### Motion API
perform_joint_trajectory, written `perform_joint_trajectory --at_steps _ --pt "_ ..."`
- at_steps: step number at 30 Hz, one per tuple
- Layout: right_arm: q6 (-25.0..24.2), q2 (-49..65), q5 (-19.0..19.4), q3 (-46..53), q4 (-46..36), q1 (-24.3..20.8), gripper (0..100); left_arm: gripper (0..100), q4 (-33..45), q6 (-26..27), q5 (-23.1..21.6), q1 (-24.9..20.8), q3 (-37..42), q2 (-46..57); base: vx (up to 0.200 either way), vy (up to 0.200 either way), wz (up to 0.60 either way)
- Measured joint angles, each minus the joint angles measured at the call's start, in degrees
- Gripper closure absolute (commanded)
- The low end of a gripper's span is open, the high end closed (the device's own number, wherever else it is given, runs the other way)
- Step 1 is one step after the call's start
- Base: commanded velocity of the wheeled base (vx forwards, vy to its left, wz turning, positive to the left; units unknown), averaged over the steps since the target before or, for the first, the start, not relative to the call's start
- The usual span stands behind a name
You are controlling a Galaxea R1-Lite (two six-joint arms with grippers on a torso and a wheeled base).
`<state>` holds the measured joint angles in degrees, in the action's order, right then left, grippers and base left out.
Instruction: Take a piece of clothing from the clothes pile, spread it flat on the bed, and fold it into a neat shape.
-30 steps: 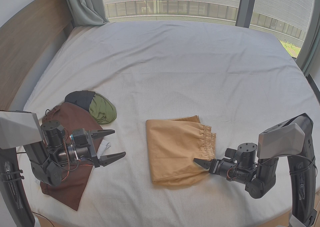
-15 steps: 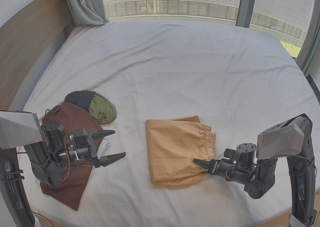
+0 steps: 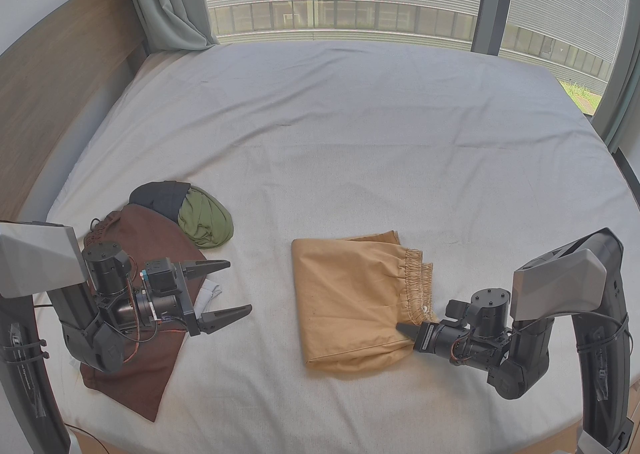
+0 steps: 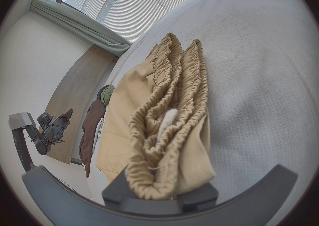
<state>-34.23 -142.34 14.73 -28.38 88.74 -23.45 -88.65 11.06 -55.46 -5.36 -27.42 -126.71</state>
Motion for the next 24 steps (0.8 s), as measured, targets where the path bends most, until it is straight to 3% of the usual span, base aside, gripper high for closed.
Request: perform_joint_trajectory --at_steps 11,24 --pt "-0.3 2.2 0.0 -0.9 0.1 0.0 100 0 0.0 0.1 0.0 0.1 -0.2 0.1 0.0 0.0 0.0" --pt "-4.5 10.1 -0.1 -0.3 0.1 -2.9 100 0 0.0 0.2 0.0 0.1 0.3 0.2 0.0 0.0 0.0"
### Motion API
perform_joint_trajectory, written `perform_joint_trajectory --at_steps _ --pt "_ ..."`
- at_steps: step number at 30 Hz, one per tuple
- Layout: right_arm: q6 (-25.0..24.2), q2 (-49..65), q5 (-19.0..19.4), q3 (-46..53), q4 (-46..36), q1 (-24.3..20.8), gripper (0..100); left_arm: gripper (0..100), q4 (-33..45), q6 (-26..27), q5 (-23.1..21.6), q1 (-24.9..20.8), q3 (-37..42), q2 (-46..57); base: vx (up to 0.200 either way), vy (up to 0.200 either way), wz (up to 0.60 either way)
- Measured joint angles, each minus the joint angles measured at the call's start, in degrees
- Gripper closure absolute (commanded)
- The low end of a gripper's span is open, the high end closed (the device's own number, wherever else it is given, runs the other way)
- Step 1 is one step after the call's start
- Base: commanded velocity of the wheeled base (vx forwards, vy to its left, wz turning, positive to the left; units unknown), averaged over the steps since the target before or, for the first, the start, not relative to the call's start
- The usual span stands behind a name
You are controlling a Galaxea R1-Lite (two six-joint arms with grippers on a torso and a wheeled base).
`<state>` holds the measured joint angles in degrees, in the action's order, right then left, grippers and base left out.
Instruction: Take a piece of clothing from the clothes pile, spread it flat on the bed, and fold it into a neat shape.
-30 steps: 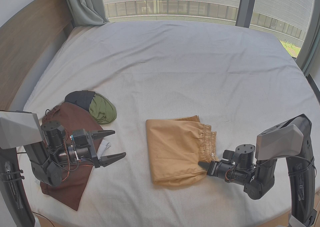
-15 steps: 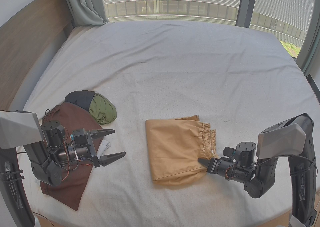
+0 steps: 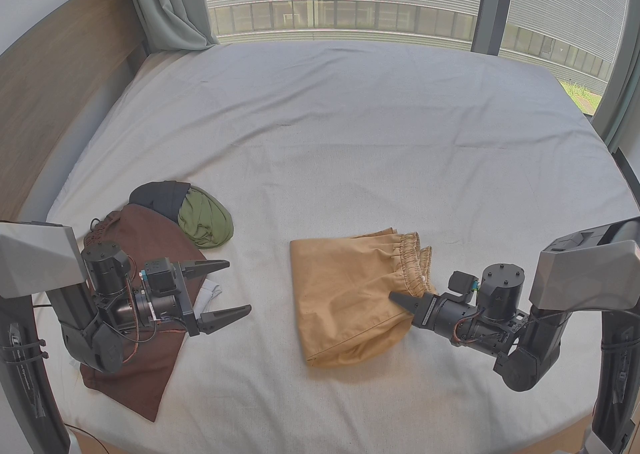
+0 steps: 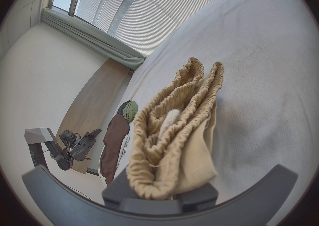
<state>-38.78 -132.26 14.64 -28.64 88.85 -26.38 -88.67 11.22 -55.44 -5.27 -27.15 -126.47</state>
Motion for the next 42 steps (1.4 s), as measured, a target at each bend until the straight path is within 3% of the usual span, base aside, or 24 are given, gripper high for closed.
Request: perform_joint_trajectory --at_steps 42 --pt "-2.4 8.4 0.2 -3.7 -0.5 -2.9 100 0 0.0 0.3 0.0 -0.5 0.6 0.4 0.0 0.0 0.0"
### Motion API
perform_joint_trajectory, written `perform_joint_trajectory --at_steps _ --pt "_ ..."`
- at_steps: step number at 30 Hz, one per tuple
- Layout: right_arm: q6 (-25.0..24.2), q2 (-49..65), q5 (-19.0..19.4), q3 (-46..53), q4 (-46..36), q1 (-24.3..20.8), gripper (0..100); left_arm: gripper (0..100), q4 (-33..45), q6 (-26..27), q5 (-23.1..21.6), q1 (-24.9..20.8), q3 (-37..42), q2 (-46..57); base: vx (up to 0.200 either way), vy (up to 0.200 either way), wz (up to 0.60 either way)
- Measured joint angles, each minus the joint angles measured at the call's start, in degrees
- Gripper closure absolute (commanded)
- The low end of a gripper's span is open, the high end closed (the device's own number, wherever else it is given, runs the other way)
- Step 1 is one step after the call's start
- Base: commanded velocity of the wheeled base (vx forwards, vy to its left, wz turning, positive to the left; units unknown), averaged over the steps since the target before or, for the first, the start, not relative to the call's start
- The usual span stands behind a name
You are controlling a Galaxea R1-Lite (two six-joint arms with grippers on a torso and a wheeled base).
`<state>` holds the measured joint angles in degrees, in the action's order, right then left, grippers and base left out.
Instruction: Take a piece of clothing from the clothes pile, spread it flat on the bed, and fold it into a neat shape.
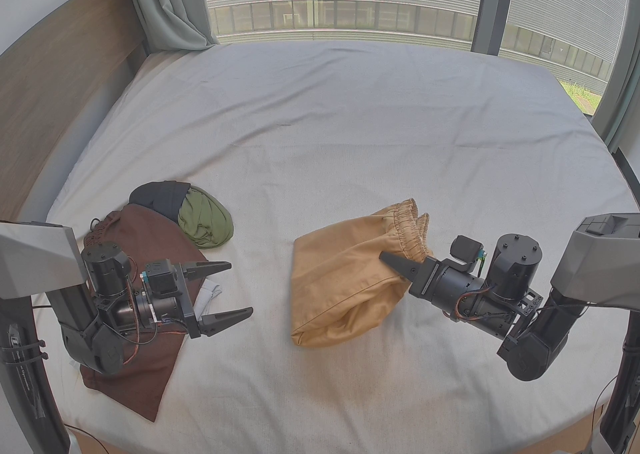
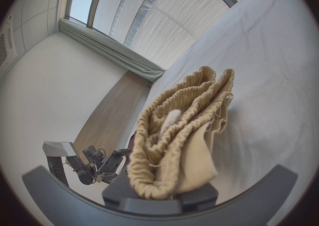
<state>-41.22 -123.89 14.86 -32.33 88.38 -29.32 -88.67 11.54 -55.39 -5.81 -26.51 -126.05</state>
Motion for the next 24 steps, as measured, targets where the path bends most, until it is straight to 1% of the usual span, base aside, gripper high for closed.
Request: perform_joint_trajectory --at_steps 10,24 --pt "0.3 0.0 0.1 -3.3 0.0 -0.6 100 0 0.0 0.0 0.0 0.4 0.0 0.3 0.0 0.0 0.0" --pt "0.4 -0.6 1.0 -11.6 -1.3 0.2 100 0 0.0 0.0 0.0 0.3 0.5 1.2 0.0 0.0 0.0"
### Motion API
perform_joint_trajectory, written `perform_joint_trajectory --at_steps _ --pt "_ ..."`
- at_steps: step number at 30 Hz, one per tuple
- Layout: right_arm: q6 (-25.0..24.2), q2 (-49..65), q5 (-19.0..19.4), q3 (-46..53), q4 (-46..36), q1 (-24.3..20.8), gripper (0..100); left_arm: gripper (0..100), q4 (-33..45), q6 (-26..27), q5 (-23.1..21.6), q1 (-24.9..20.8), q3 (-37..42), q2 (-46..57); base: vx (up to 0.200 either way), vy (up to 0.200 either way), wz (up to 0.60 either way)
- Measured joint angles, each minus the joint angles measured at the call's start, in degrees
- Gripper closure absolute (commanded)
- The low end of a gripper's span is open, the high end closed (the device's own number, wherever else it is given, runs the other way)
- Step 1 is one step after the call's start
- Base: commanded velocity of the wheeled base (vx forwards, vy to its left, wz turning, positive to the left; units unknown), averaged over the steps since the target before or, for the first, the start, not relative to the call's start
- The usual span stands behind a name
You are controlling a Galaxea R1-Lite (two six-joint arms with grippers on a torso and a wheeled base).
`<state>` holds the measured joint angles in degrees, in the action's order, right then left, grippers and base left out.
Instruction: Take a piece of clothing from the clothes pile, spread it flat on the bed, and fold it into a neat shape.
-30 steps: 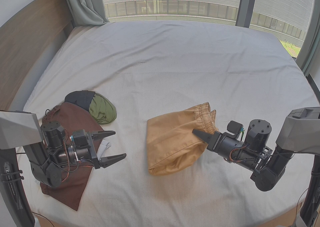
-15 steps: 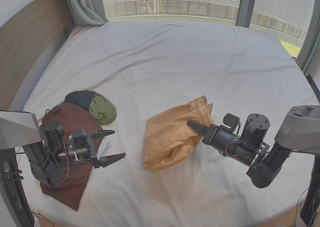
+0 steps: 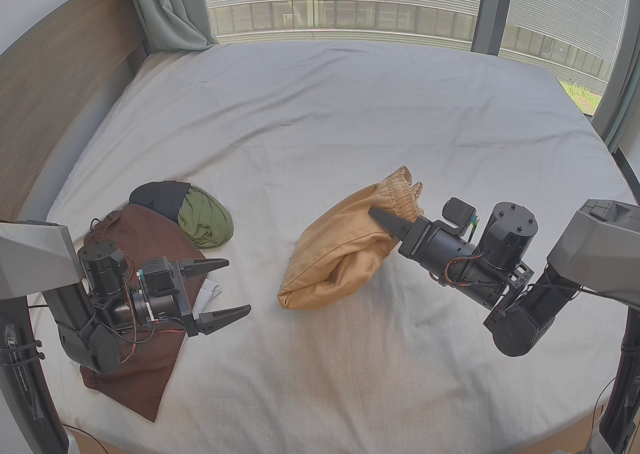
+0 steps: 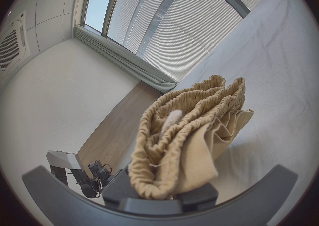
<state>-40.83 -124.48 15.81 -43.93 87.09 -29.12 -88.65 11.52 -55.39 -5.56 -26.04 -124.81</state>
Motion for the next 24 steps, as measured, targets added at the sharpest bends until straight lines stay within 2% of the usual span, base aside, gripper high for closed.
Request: perform_joint_trajectory --at_steps 9,24 --pt "0.0 -0.4 0.7 -5.3 -3.8 1.2 100 0 0.0 0.0 0.0 0.1 0.0 0.1 0.0 0.0 0.0" --pt "-0.1 -0.7 1.1 -19.8 -14.4 2.2 100 0 0.0 0.0 0.0 0.3 0.0 0.2 0.0 0.0 0.0"
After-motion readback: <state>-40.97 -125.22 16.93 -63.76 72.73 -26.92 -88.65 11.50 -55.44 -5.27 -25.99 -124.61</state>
